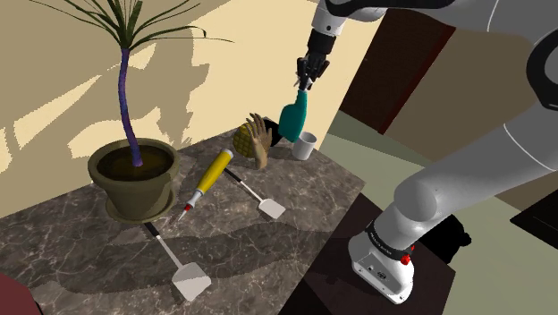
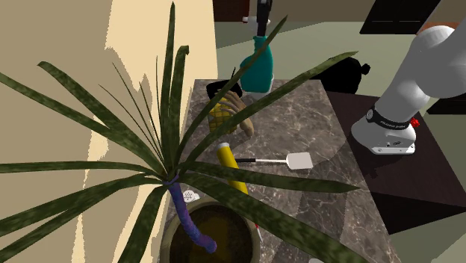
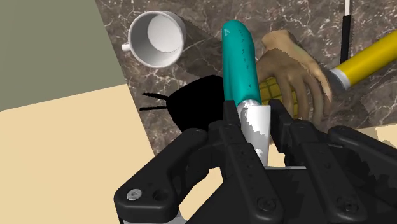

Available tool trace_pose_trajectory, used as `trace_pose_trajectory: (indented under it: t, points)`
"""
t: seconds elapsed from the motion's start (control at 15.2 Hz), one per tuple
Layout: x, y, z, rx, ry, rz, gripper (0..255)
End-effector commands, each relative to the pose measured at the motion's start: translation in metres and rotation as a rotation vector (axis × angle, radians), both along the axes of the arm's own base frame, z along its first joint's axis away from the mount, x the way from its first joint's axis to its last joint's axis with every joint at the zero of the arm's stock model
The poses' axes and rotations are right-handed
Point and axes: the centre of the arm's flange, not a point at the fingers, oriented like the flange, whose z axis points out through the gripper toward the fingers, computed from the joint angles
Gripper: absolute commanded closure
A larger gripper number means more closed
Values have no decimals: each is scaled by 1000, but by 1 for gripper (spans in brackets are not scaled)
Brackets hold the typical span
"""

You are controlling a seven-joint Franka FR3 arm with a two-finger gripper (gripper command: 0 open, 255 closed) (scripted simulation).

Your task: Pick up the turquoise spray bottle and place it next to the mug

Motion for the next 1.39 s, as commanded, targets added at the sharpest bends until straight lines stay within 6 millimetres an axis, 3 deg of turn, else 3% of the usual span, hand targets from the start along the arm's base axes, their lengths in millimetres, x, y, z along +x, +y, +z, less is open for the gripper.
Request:
trace_pose_trajectory:
  t: [0.0,1.32]
  points:
    - [0,0,-11,0,-1,0,255]
    - [0,0,-110,0,-1,0,255]
